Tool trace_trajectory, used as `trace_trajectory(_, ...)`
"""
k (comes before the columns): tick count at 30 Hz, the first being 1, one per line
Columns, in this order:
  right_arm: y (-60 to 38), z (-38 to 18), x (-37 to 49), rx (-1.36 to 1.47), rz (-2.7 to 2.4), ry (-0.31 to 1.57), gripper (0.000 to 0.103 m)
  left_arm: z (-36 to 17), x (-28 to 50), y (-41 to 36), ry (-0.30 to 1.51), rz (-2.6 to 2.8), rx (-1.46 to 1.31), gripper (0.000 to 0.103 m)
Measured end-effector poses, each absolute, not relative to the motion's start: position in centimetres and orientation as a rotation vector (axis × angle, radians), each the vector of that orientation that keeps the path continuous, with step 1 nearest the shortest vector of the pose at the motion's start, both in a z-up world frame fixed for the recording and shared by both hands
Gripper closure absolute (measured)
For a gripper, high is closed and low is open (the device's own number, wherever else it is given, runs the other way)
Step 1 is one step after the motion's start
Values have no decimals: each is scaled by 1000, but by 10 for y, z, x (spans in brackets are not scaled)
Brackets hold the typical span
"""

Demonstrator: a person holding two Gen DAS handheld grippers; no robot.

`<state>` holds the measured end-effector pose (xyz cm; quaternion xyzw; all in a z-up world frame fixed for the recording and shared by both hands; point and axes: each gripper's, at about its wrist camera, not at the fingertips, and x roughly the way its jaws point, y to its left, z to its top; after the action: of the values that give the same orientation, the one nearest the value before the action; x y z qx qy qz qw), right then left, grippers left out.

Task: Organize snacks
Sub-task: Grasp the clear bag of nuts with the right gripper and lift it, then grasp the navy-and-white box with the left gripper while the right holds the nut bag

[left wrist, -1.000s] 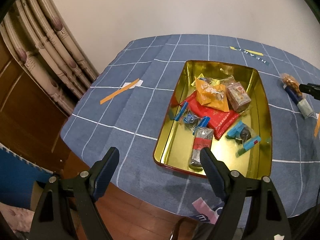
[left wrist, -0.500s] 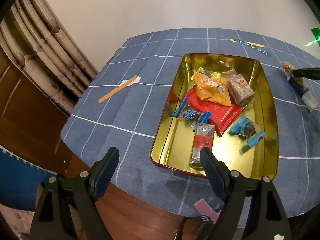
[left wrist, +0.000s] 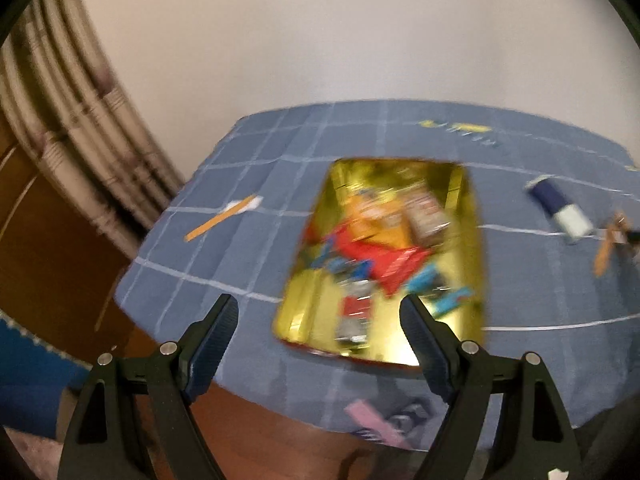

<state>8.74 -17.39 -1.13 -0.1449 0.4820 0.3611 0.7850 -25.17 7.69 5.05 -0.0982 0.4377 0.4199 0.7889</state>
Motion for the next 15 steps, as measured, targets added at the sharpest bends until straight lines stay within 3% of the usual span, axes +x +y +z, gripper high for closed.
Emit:
trace_trajectory(8, -222, -28, 95, -315, 706, 1051, 64, 76, -161, 40, 991, 586, -266, 17)
trace_trajectory(10, -224, -34, 100, -303, 706, 1063, 54, 75, -131, 34, 1015, 524, -288, 16)
trace_trajectory(15, -226, -36, 98, -282, 730, 1001, 51, 56, -53, 37, 1089, 472, -373, 16)
